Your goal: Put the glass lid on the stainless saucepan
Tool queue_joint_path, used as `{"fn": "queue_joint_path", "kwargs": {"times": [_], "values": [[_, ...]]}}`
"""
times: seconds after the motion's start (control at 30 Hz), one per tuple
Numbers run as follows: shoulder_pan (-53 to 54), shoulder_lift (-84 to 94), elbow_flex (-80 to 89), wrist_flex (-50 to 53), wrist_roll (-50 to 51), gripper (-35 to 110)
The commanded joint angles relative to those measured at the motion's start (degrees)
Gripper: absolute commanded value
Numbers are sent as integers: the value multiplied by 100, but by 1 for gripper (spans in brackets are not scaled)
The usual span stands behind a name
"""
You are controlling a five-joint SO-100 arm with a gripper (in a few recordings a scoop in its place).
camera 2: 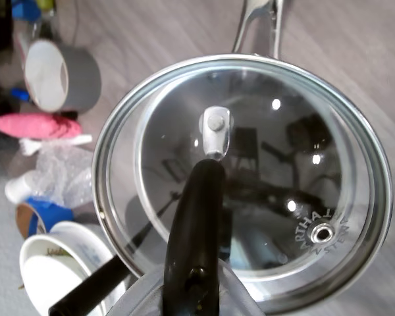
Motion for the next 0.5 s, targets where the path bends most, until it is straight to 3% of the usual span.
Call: {"fn": "queue_joint_path", "kwargs": {"times": [0.0, 0.47], "values": [[114, -44, -193, 18, -62, 0], [-53, -765, -246, -53, -9, 0]]}}
